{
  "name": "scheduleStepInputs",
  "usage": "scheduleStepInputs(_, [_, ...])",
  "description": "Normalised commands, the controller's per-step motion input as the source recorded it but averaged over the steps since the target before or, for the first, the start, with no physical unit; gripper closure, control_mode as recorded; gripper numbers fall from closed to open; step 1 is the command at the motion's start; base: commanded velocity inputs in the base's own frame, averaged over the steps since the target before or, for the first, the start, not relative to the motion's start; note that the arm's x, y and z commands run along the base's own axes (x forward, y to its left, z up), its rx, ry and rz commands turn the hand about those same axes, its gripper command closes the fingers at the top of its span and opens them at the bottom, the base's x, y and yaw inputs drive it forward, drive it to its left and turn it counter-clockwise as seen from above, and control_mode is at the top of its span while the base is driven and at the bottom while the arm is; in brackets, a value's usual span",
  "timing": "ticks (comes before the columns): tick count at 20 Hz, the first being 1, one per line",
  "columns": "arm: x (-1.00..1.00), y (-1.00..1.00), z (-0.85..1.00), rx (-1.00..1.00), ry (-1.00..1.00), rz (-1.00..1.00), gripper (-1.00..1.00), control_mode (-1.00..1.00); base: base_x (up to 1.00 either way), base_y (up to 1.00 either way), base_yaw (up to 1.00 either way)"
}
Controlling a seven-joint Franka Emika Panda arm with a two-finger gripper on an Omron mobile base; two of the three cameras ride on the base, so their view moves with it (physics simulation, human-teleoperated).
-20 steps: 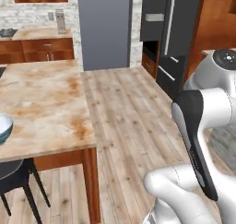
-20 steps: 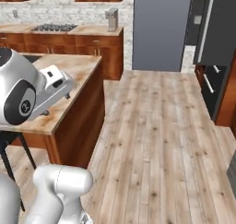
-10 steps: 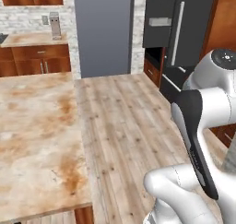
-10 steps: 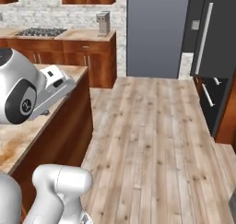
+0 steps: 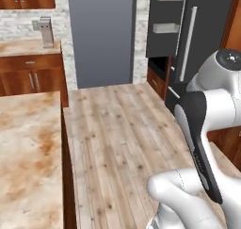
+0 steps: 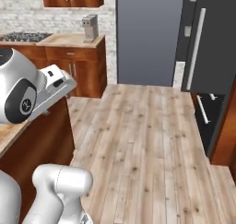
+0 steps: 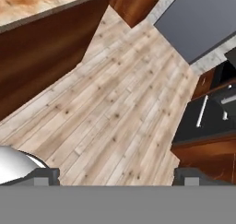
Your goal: There is a bowl on the dining counter. Grab a lemon wedge from the fridge and place it in the bowl. Then get the liquor bottle and glass cup from the cabinet and place them next to the bowl.
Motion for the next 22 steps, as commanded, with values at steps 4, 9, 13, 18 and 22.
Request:
scheduleStepInputs(4, [0.0,0.0,0.0,0.0,0.0,0.0,-1.0,1.0,1.0,-0.37,0.0])
scheduleStepInputs(9, [0.0,0.0,0.0,0.0,0.0,0.0,-1.0,1.0,1.0,-0.19,0.02])
scheduleStepInputs(13, [0.0,0.0,0.0,0.0,0.0,0.0,-1.0,1.0,1.0,-0.18,0.15])
scheduleStepInputs(18, [0.0,0.0,0.0,0.0,0.0,0.0,-1.0,1.0,1.0,-0.25,0.19])
scheduleStepInputs(22, [0.0,0.0,0.0,0.0,0.0,0.0,-1.0,1.0,1.0,-0.25,0.29])
